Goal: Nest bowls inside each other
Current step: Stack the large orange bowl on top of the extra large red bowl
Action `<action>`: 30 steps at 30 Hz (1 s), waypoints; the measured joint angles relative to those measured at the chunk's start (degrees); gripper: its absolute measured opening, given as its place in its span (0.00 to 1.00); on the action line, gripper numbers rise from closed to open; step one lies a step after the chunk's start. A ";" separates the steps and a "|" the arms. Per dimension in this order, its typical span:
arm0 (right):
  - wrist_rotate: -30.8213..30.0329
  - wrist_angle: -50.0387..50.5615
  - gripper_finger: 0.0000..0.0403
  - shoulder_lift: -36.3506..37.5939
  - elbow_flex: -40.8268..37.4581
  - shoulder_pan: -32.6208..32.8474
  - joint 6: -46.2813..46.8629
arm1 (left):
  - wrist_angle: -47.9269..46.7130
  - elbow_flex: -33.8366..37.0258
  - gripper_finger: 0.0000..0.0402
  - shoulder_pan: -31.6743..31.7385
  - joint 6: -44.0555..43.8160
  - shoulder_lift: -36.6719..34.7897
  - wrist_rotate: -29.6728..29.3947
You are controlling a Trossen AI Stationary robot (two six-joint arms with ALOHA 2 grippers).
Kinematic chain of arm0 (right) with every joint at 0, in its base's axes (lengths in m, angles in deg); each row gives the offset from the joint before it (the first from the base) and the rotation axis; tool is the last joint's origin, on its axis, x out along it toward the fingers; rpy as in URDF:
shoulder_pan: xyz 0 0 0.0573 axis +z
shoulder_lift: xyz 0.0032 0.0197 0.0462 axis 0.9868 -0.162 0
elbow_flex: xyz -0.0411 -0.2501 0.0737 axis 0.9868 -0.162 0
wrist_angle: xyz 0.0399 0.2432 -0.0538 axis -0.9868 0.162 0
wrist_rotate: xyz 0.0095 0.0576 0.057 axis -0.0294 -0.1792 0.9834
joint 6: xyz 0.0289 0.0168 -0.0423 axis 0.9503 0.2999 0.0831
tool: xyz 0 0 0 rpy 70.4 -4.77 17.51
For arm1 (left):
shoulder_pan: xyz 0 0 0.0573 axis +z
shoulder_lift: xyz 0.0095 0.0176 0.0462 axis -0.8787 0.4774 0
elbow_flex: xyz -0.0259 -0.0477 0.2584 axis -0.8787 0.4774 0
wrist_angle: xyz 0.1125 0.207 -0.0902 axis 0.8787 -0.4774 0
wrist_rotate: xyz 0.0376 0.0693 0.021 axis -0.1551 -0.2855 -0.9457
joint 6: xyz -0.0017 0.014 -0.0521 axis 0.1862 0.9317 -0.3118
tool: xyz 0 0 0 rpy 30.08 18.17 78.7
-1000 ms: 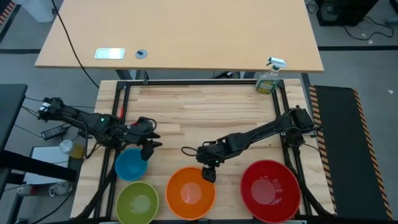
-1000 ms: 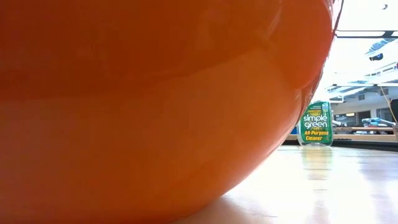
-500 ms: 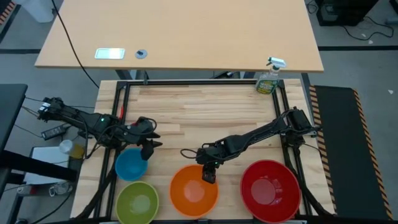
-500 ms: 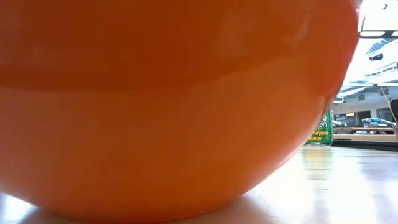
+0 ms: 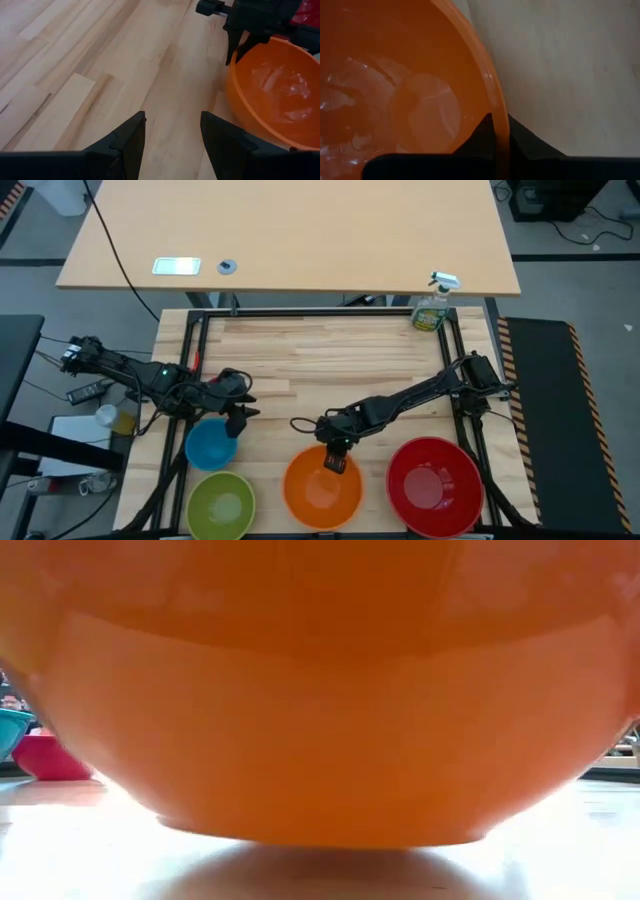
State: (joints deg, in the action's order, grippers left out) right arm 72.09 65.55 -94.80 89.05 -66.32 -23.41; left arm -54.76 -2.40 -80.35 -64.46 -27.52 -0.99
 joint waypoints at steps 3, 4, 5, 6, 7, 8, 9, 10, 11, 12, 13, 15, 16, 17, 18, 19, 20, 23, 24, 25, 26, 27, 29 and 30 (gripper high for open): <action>2.66 -0.06 0.08 0.00 0.00 -1.15 1.25 | -0.02 0.02 0.48 0.02 0.04 0.00 0.02; 3.97 0.06 0.07 0.25 0.00 -1.63 1.44 | 0.00 0.02 0.49 0.02 0.07 0.00 0.00; 5.32 0.15 0.07 0.50 0.00 -2.05 1.58 | 0.00 0.02 0.49 0.00 0.08 0.00 0.01; 6.38 -0.02 0.06 1.01 0.00 -2.52 1.64 | -0.02 0.02 0.50 0.01 0.20 0.00 0.02; 6.94 -0.19 0.05 1.82 0.00 -2.91 1.59 | 0.00 0.02 0.52 0.00 0.32 0.00 0.00; 7.29 -0.10 0.05 2.83 0.00 -3.29 1.55 | 0.00 0.02 0.53 0.00 0.51 0.00 0.00; 7.47 -0.01 0.05 4.09 0.00 -3.61 1.37 | -0.02 0.02 0.55 0.00 0.57 0.00 0.02; 7.55 0.03 0.05 5.51 0.00 -3.91 1.18 | 0.00 0.02 0.56 0.00 0.61 0.00 0.01; 7.53 0.30 0.05 7.00 0.01 -4.14 0.95 | 0.02 0.02 0.58 0.00 0.63 0.00 0.02; 7.38 1.00 0.05 8.63 0.05 -4.35 0.48 | 0.07 0.02 0.59 0.00 0.63 0.00 0.06; 6.93 2.30 0.05 10.35 0.09 -4.43 0.07 | 0.20 0.02 0.61 0.00 0.67 0.00 0.38; 4.84 6.82 0.07 14.10 0.09 -4.43 -0.48 | 0.26 0.02 0.62 0.00 1.66 0.00 0.56; 3.84 9.47 0.08 16.04 0.09 -4.40 -0.93 | 0.35 0.02 0.62 0.00 2.20 0.00 0.57; 2.84 12.42 0.08 17.97 0.09 -4.27 -1.71 | 0.60 0.02 0.62 0.00 2.91 0.00 0.62; 2.07 15.40 0.08 19.79 0.09 -3.97 -2.60 | 1.02 0.03 0.62 0.00 3.91 0.00 0.61; 1.66 18.64 0.08 21.79 0.09 -3.60 -3.60 | 1.71 0.04 0.62 0.00 5.10 0.00 0.63; 1.60 21.60 0.07 23.50 0.09 -3.12 -4.67 | 2.69 0.04 0.63 0.00 6.61 0.00 0.64; 2.71 28.56 0.06 28.58 0.09 -1.18 -7.93 | 6.81 0.04 0.63 0.00 10.34 0.00 0.68; 3.00 30.93 0.06 30.15 0.11 -0.25 -9.19 | 8.48 0.04 0.63 0.00 11.43 0.00 0.75; 3.00 33.65 0.06 31.52 0.15 0.69 -10.21 | 10.18 0.04 0.63 0.00 12.58 0.00 1.42; 2.98 36.60 0.06 32.66 0.17 1.69 -11.04 | 11.75 0.04 0.63 0.00 13.59 0.00 2.18; 2.98 39.41 0.07 33.57 0.16 2.75 -11.86 | 12.94 0.04 0.63 0.00 14.44 0.00 3.09; 2.92 44.56 0.08 34.85 0.15 4.82 -12.82 | 14.51 0.04 0.63 0.00 15.12 0.01 5.21; 2.59 46.87 0.08 35.19 0.15 5.84 -13.38 | 14.82 0.04 0.63 0.00 15.13 0.08 6.12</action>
State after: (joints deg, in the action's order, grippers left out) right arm 74.69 112.42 -59.61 89.21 -60.48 -36.79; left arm -39.93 -2.36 -80.36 -49.33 -27.44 5.13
